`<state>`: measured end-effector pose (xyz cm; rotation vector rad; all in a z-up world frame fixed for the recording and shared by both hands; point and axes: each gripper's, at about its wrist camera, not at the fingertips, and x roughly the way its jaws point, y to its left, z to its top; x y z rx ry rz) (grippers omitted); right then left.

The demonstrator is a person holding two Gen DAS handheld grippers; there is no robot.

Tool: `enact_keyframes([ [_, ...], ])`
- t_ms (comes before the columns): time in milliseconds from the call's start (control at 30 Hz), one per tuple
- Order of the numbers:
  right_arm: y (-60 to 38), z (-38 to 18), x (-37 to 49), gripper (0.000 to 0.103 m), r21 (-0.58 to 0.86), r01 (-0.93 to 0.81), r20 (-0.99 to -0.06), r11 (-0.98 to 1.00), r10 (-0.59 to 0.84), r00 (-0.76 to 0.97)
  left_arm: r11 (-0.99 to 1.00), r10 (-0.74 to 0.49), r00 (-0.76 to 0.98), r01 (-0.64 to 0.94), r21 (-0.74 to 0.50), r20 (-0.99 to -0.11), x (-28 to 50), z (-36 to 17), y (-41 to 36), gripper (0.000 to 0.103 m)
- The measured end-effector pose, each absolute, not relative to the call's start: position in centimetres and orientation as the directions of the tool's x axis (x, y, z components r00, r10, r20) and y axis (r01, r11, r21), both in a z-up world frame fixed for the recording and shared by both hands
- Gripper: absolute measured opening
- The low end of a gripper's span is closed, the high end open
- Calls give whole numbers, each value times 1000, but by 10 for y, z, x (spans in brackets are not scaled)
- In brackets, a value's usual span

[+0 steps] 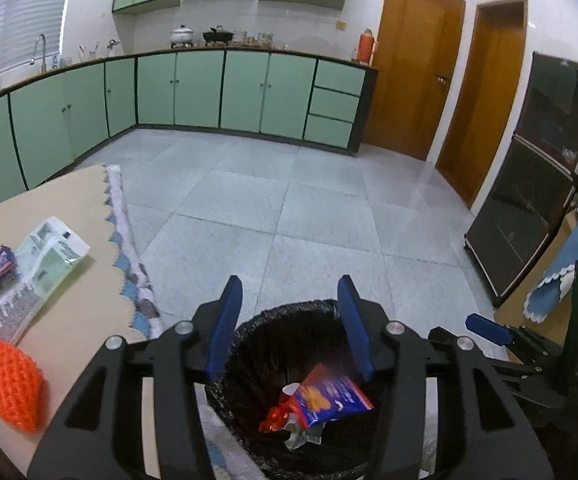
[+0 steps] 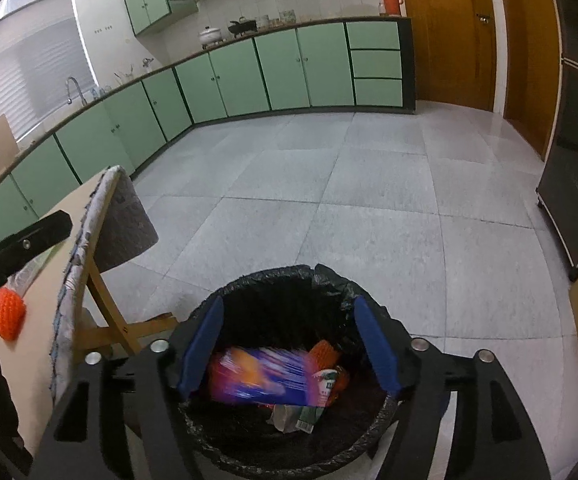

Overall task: Collect trash
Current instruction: 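Open both grippers over the black bin to drop both packets, then move both grippers back from the bin to the table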

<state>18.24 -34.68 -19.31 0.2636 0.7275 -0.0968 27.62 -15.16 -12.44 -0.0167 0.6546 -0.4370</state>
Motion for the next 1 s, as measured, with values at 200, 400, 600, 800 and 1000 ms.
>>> enact_keyframes([
  [200,-324,-167,174,73,195,134,-622,972,17,783,928,-362,768,350,-128,-529,255,-103,-118,51],
  [400,-276,-144,171,77,199,17,-563,980,100,820,963,-266,826,253,-95,-496,236,-87,-59,56],
  [600,-208,-136,179,82,196,-142,-525,970,226,821,993,-114,871,114,-29,-478,220,-82,9,58],
  [800,-141,-141,190,88,185,-280,-525,942,335,782,1000,25,876,-18,19,-481,209,-85,76,61],
  [1000,-78,-154,206,89,182,-381,-573,907,412,708,988,151,836,-146,52,-528,208,-101,140,63],
])
